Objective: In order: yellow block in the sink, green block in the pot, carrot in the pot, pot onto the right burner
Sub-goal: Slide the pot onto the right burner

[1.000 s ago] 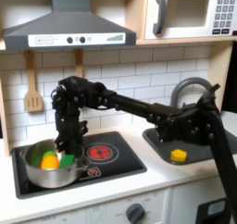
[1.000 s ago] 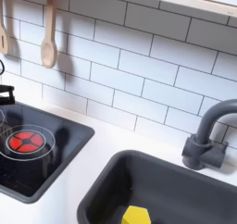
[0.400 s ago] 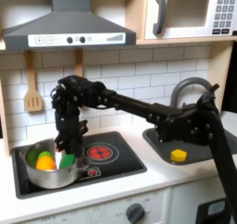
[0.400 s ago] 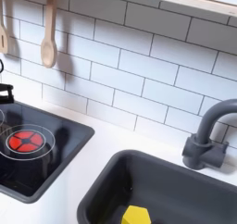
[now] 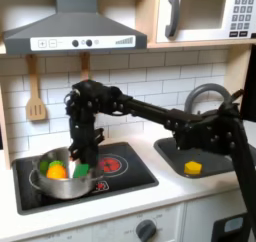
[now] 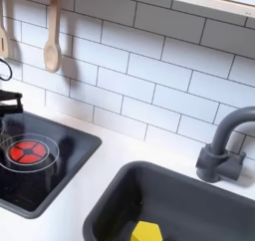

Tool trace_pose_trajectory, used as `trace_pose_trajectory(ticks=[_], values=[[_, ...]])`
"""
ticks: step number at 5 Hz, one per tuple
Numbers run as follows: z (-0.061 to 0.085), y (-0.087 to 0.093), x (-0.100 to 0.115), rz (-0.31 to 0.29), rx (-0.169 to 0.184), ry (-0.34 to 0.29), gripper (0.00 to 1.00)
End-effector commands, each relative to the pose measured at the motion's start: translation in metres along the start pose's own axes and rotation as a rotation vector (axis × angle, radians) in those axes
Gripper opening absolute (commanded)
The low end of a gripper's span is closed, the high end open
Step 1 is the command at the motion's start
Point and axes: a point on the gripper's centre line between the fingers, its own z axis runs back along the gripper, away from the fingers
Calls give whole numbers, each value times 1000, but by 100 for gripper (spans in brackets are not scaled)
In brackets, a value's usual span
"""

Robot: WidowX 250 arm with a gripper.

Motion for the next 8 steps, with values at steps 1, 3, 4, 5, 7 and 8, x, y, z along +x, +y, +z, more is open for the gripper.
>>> trace_pose_trajectory(ticks=[1, 3, 4, 5, 7, 8], values=[[-5, -29, -19, -79, 1, 3, 0], [-8, -36, -21, -90, 1, 3, 0], [-3, -43, -17, -100, -18, -18, 0], [-3, -51, -18, -119, -17, -21, 0], [-6, -72, -27, -167, -29, -23, 0], [-7, -72, -27, -167, -30, -26, 0]])
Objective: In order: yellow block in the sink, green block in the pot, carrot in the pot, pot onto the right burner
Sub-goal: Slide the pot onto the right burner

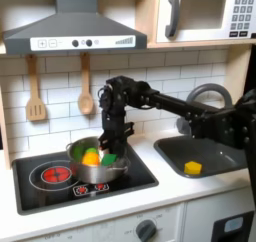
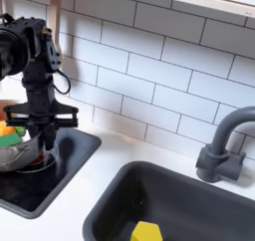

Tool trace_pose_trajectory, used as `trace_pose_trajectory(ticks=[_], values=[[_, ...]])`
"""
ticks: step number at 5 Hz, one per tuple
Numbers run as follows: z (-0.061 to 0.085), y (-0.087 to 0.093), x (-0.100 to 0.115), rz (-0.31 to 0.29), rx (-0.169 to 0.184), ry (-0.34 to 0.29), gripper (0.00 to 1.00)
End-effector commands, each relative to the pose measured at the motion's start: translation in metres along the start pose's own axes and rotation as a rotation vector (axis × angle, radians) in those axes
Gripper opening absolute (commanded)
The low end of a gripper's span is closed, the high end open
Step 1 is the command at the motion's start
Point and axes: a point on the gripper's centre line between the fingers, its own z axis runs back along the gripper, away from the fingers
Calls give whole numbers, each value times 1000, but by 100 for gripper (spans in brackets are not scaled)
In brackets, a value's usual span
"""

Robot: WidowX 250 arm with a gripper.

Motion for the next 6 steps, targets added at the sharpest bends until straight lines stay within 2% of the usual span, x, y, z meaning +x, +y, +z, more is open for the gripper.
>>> trace_pose_trajectory(ticks=[1, 4, 6], values=[[-2, -15, -9, -30, -11, 10, 0], [-4, -28, -9, -45, -22, 14, 0], [-1, -30, -4, -21, -34, 5, 0]])
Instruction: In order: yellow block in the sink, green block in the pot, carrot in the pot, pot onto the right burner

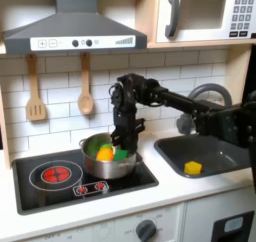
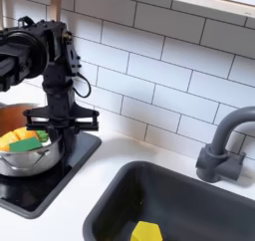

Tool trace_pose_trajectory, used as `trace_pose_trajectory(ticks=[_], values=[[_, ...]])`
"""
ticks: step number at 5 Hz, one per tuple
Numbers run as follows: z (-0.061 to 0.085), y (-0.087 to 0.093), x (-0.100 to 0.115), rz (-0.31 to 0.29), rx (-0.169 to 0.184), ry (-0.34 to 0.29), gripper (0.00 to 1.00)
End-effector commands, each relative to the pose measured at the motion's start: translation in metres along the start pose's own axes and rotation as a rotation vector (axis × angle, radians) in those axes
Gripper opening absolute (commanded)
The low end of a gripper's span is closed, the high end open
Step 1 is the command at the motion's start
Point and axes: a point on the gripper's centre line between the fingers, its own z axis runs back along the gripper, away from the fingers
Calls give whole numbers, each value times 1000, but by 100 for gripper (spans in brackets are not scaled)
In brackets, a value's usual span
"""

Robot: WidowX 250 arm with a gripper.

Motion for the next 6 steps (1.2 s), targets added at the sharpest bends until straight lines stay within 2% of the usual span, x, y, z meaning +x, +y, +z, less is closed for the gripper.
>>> trace_pose_trajectory(ticks=[1, 5, 6], values=[[-1, -1, 5, 14, 2, 2, 0], [0, -1, 5, 17, -3, -3, 0], [2, 2, 5, 26, 19, -10, 100]])
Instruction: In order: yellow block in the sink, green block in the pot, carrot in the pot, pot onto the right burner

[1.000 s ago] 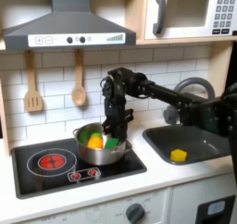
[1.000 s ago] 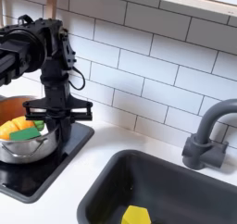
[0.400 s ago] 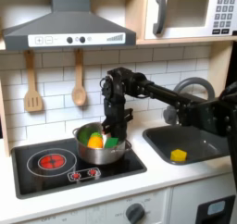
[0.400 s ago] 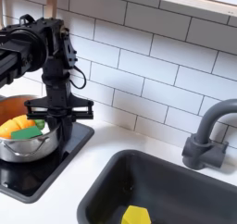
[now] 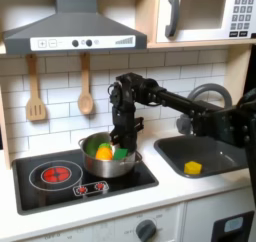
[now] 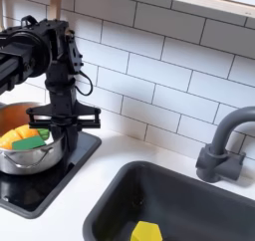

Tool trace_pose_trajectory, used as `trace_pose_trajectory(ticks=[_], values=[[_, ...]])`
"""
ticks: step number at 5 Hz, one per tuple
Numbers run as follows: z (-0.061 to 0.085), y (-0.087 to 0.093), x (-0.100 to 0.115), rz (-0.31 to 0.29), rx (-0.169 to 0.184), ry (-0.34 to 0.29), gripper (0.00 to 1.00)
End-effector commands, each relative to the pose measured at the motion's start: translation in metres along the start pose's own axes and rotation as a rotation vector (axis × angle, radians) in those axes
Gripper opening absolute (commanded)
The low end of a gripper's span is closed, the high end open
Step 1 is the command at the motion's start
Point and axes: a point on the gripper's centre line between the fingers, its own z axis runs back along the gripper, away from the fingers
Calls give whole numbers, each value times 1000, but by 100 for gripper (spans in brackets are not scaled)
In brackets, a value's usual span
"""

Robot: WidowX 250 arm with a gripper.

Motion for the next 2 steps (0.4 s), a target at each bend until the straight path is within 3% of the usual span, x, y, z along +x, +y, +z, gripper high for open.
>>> trace_pose_trajectory(ticks=[1, 2], values=[[1, 2, 0, 29, -9, -8, 100], [7, 0, 0, 25, -16, -20, 100]])
